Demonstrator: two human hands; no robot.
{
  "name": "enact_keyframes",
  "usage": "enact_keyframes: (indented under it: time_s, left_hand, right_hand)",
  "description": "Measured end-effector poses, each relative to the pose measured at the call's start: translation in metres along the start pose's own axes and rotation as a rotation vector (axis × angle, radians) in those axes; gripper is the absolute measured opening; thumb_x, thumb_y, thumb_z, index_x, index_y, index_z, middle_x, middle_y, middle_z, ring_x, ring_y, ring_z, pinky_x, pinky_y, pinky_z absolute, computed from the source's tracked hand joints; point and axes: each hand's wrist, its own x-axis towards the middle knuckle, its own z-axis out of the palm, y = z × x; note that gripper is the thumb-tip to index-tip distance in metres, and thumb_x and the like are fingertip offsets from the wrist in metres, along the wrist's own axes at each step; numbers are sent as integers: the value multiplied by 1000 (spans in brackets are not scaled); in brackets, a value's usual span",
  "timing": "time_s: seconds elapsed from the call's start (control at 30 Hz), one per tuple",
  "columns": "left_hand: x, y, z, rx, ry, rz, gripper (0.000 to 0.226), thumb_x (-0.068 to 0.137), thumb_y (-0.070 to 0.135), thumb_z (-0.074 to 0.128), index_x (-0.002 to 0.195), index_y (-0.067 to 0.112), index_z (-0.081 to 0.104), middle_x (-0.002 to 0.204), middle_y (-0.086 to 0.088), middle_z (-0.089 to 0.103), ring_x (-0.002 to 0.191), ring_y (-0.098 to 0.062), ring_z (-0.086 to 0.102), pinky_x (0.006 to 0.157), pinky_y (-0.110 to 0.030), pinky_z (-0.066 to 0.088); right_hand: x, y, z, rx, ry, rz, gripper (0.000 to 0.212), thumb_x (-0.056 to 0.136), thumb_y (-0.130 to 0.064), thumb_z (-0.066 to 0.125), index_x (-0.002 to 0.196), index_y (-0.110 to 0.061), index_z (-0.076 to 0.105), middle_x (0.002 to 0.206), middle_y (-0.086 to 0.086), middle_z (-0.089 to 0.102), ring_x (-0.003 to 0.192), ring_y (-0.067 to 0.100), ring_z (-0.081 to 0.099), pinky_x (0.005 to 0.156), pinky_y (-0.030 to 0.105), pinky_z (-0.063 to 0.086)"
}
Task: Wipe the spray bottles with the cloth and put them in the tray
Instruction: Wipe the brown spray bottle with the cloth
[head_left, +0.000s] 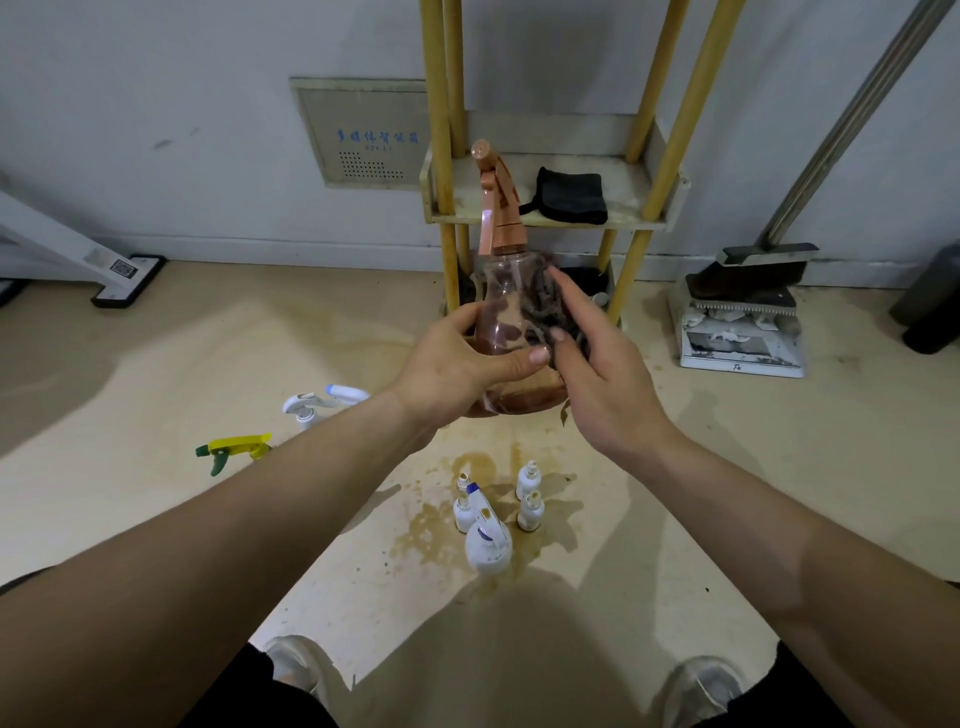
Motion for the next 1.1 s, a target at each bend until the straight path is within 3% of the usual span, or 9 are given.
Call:
enact_keyframes:
  time_s: [0.13,0.27,0.4,0.53,0.63,0.77,0.93,1.03,1.1]
  left_hand:
    - [2,4,-3,-4,50,-10,60,60,37,85,116,34,63,110,2,74,91,-16,75,66,-31,58]
    - [4,1,-7,10,81,-26,61,68,31,87,125,27,62,98,5,76,84,-12,75,59,-23,55]
    - [5,1,-8,7,95,-45,70,62,36,86,127,30,60,107,3,74,86,-14,75,57,-24,55]
    - [7,0,-9,-8,101,-31,56,75,26,84,126,31,59,106,0,74,79,-11,75,56,-22,56]
    - [7,-2,-10,12,86,-57,36,86,36,75,120,35,62,106,4,74,86,-14,75,63,-28,59]
    - [8,1,-17,-166,62,-171,26,104,32,47,121,28,65,117,-8,65,104,-31,64,91,-50,57]
    - [8,-5,-24,-159,-60,-113,44,91,33,63,133,21,60,117,-4,69,99,-26,68,87,-40,59]
    - [8,-7,-28,-163,-103,-82,50,81,41,70,125,17,64,108,0,73,101,-24,68,96,-40,55]
    - [9,-8,-29,-193,-122,-73,55,75,44,76,121,16,65,102,-2,74,103,-28,69,103,-46,51]
  right_hand:
    - [-7,-1,4,63,-5,22,53,105,-10,45,152,-33,39,145,-24,47,136,-8,39,115,23,36]
    - [-14,5,7,32,-27,64,55,104,-11,48,152,-36,38,142,-20,53,130,-6,48,104,12,40]
    - [-13,13,7,14,-40,93,55,105,-11,46,154,-35,37,141,-16,56,129,0,51,109,27,44]
    - [-12,20,9,60,-68,161,56,105,-13,44,153,-40,34,138,-14,59,125,10,58,106,46,50]
    - [-12,20,11,47,-86,138,58,104,-15,41,156,-38,27,146,-12,52,133,10,52,110,44,46]
    - [-6,19,6,97,-69,136,57,105,-9,40,156,-33,31,149,-13,49,138,7,45,115,42,41]
    - [-3,13,1,200,-30,190,59,102,-1,36,156,-26,34,150,-7,50,139,9,45,117,36,38]
    - [-3,9,2,210,-22,183,65,93,-12,37,156,-29,34,149,-3,51,137,19,48,113,45,40]
    - [-4,7,4,202,-25,174,68,90,-18,37,156,-30,31,150,-2,50,133,18,48,103,37,43]
